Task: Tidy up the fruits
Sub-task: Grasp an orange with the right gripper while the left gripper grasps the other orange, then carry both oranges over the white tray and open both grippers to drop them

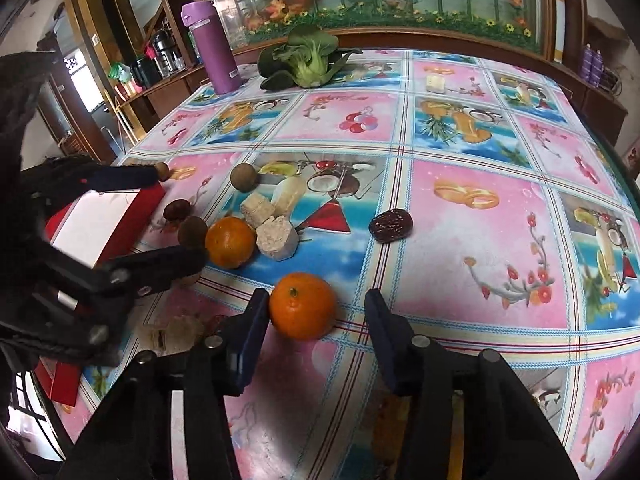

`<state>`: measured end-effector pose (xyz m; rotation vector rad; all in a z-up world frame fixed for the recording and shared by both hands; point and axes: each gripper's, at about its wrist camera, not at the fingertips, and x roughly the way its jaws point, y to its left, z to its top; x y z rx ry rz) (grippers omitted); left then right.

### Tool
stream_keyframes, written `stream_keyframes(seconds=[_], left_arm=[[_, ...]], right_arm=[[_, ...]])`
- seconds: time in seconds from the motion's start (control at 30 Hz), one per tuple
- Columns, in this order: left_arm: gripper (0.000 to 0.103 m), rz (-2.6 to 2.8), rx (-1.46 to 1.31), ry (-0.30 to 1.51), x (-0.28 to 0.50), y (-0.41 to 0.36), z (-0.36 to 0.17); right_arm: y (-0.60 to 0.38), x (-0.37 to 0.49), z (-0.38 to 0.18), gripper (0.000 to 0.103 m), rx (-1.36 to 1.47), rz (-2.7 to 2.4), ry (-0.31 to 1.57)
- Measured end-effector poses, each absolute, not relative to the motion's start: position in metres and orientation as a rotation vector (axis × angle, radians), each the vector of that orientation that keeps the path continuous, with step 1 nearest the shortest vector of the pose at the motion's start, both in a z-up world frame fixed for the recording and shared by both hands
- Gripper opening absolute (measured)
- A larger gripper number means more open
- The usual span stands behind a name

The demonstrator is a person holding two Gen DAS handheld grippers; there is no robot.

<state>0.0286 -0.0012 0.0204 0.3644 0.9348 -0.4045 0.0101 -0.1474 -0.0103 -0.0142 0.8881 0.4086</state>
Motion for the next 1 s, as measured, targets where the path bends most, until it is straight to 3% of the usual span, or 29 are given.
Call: stream_keyframes(seconds=[0.1, 0.4, 0.67, 1.0], left_arm=[[0.072, -0.424, 0.385, 0.969, 0.039, -0.010, 0.010], [0.068, -0.517, 0.438, 1.015, 0.044, -0.030, -0.005], [0.035, -0.530, 0.350, 1.022, 0.049, -0.021, -0.005], [0.033, -0.471, 0.220, 0.993, 0.037, 0.002, 0.012]], right_arm=[[-0.150, 0.011, -0.011, 0.039, 0.009, 0.436, 0.893], [-0.152, 0.011, -0.010, 0.033, 0.018, 0.440, 0.890], [-0.152, 0.013, -0.011, 0.033, 0.021, 0.449, 0.889], [-0.155, 0.006, -0.002, 0.032, 0.055, 0.459, 0.825]])
